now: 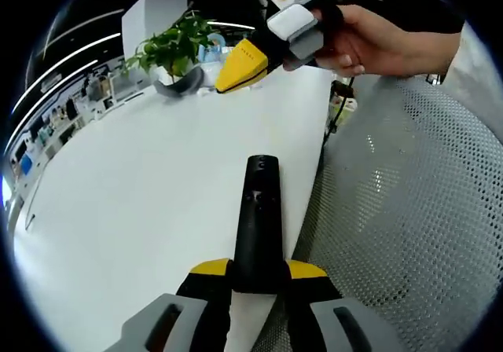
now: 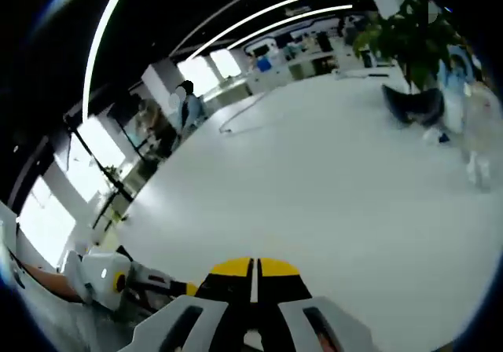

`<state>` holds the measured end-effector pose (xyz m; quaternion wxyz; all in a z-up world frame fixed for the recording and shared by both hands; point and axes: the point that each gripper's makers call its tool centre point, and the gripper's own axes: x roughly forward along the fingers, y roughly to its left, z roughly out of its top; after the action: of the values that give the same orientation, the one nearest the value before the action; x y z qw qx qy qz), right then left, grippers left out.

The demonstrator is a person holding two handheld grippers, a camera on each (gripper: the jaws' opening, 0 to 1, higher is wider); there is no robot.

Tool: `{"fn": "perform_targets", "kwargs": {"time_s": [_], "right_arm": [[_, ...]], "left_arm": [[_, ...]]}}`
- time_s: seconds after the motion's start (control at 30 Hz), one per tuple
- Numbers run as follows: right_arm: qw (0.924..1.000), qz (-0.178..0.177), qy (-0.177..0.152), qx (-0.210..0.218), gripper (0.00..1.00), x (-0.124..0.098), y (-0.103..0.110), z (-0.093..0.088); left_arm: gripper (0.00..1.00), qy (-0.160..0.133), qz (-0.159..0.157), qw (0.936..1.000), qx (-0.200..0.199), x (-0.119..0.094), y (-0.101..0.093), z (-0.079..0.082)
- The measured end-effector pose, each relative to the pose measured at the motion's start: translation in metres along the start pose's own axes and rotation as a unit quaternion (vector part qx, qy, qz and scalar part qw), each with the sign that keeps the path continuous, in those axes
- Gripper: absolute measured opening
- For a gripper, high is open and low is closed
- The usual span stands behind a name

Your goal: Press the specified remote control buttons in sequence, fully releasing each button before pressing the next.

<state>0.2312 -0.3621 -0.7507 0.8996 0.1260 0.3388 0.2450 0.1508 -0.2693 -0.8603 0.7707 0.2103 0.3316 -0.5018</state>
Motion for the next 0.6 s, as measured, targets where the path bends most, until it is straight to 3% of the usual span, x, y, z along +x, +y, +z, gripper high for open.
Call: {"fn": "perform_targets", "kwargs": {"time_s": [0.33, 0.47, 0.6], "right_arm": [[0.9938, -0.081, -0.068, -0.033, 0.25, -0.038, -0.011, 0.027], [0.9847, -0.123, -0.117, -0.038, 0.42, -0.053, -0.019, 0.034], [0.9753, -0.164, -0.135, -0.06, 0.62, -0.062, -0.03, 0.033]], "left_arm": [[0.25, -0.003, -0.001, 1.0, 0.002, 0.0, 0.0, 0.0], [0.25, -0.005, 0.001, 1.0, 0.001, 0.0, 0.0, 0.0], [0.25, -0.006, 0.001, 1.0, 0.002, 0.0, 0.001, 0.001]]}}
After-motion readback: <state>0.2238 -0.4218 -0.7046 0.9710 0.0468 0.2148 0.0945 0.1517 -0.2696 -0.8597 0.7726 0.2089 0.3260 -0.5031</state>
